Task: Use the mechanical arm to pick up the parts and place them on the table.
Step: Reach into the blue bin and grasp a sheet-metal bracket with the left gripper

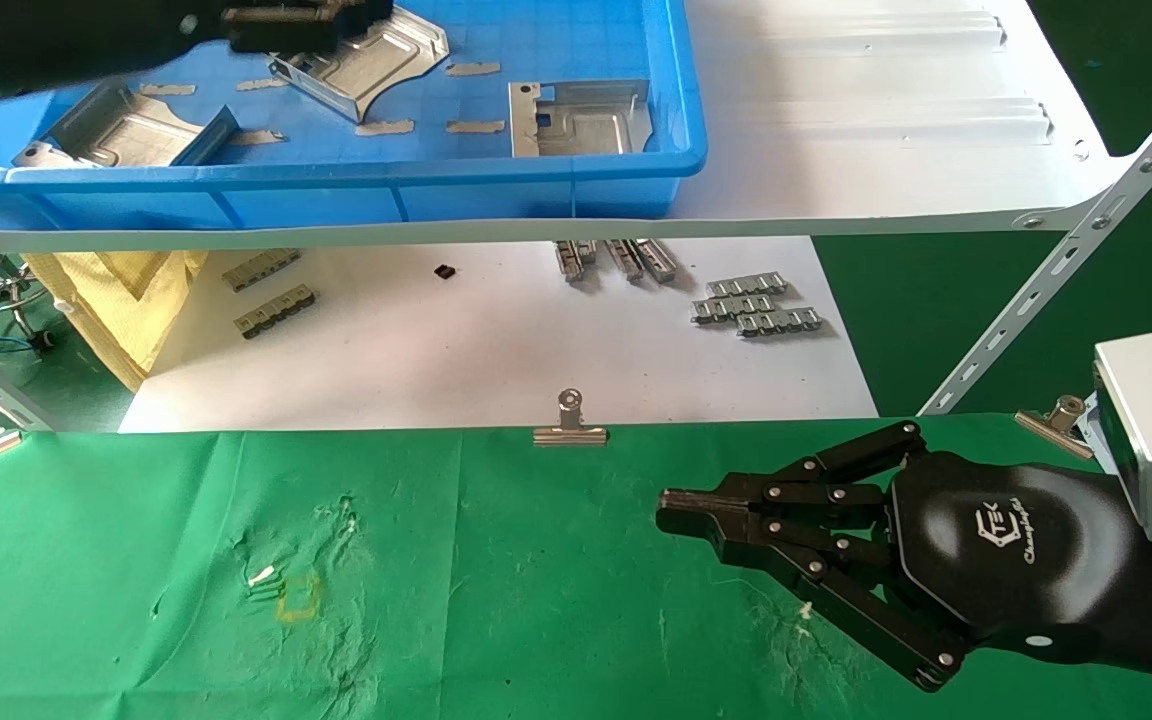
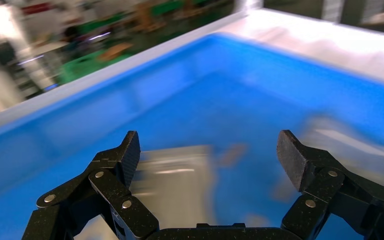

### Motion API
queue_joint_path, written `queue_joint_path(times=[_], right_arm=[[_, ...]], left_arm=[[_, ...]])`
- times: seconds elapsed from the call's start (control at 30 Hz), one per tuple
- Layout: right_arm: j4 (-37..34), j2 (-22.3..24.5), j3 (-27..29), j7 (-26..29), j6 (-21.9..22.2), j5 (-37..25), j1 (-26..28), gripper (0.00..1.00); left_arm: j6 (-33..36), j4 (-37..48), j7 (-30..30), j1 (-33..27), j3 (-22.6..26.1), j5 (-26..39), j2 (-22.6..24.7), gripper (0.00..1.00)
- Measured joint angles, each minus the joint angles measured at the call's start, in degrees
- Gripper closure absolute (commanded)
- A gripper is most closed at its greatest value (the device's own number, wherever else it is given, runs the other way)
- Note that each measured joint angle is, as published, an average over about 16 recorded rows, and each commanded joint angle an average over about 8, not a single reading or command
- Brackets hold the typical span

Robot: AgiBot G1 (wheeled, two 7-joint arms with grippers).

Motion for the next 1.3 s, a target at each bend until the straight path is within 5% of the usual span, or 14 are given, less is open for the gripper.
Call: queue_joint_path(times=[0.1, 0.3, 0.37, 1.3], right_arm=[[0.0, 0.0, 0.0, 0.0, 0.0, 0.0, 0.0, 1.0], [0.0, 0.0, 0.0, 0.0, 0.0, 0.0, 0.0, 1.0], [0.0, 0.0, 0.0, 0.0, 0.0, 0.0, 0.0, 1.0], [0.0, 0.0, 0.0, 0.0, 0.0, 0.0, 0.0, 1.0]], left_arm=[[-5.5, 6.5, 1.0, -3.5, 1.3, 3.1, 3.5, 0.08], [-12.9, 15.4, 1.9, -7.7, 3.1, 6.8, 8.4, 0.83], [-14.3, 17.5, 1.8, -8.5, 3.5, 7.5, 9.5, 1.0], [-21.9, 24.0, 0.1, -10.4, 5.5, 10.4, 12.9, 1.0]])
